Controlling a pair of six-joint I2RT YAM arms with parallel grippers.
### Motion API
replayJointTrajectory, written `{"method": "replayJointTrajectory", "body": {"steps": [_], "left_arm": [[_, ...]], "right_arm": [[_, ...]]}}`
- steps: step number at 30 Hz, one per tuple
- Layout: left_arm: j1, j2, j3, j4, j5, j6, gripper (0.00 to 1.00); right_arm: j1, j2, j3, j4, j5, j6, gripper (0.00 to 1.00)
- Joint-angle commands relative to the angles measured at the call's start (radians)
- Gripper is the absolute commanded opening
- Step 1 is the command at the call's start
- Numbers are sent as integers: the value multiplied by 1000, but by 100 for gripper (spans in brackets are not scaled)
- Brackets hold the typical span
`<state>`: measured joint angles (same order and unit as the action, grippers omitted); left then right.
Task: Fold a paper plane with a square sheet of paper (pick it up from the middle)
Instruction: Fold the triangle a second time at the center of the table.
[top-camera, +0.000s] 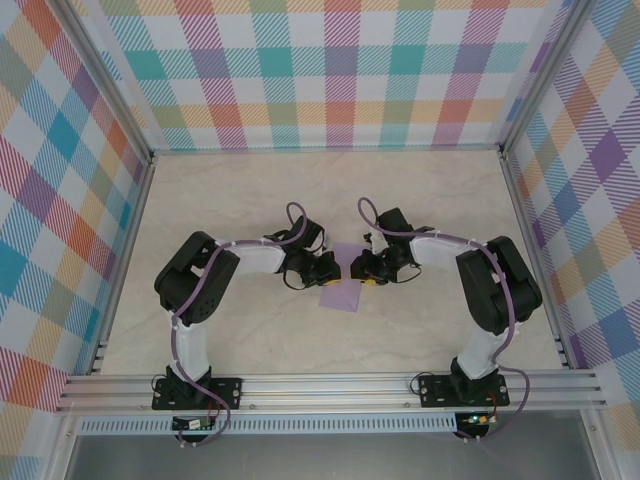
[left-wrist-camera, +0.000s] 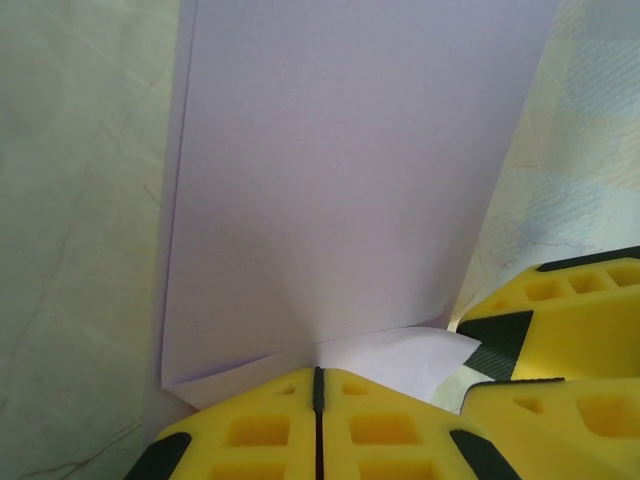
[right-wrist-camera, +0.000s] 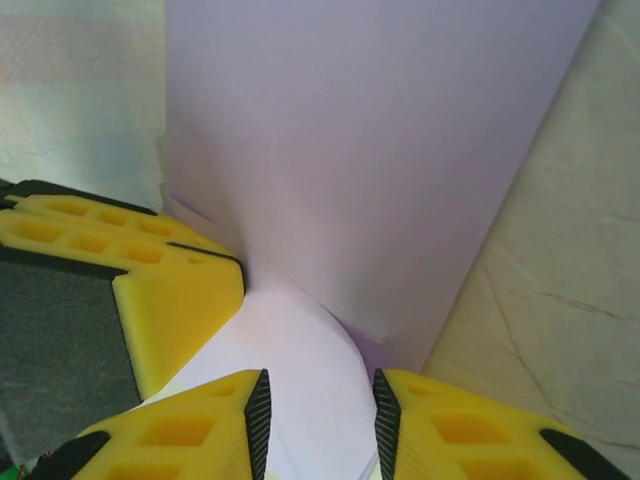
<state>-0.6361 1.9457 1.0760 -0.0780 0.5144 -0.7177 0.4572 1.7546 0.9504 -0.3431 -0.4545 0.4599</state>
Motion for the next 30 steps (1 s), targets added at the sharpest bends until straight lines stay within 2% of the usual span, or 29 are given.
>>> {"method": "replayJointTrajectory", "body": {"steps": [1,7,11,17,22,25,28,30], "left_arm": [[4,26,-38,-106,-78,-7,7],[4,21,-30,-109,-69,0,8],[4,-20,-25,-66,-29,4,12],[0,-81,-55,56,45,-18,16],[-2,-22,-52,-1,-3,-9,9],[-2,-4,-59,-28,-35,-12,5],[-4,-2,-59,-69,-74,-9,3],[-5,-1,-60,-81,-89,-11,3]], "right_arm": [[-3,22,23,-8,-40,-29,31],[-3,23,24,-17,3,-39,19],[-3,28,38,-33,28,-61,12],[-3,30,53,-45,28,-80,14],[-1,-54,24,-50,89,-40,25],[21,-145,-33,-43,144,4,26],[79,-215,-71,-52,209,42,20],[119,-233,-81,-59,229,59,11]]}}
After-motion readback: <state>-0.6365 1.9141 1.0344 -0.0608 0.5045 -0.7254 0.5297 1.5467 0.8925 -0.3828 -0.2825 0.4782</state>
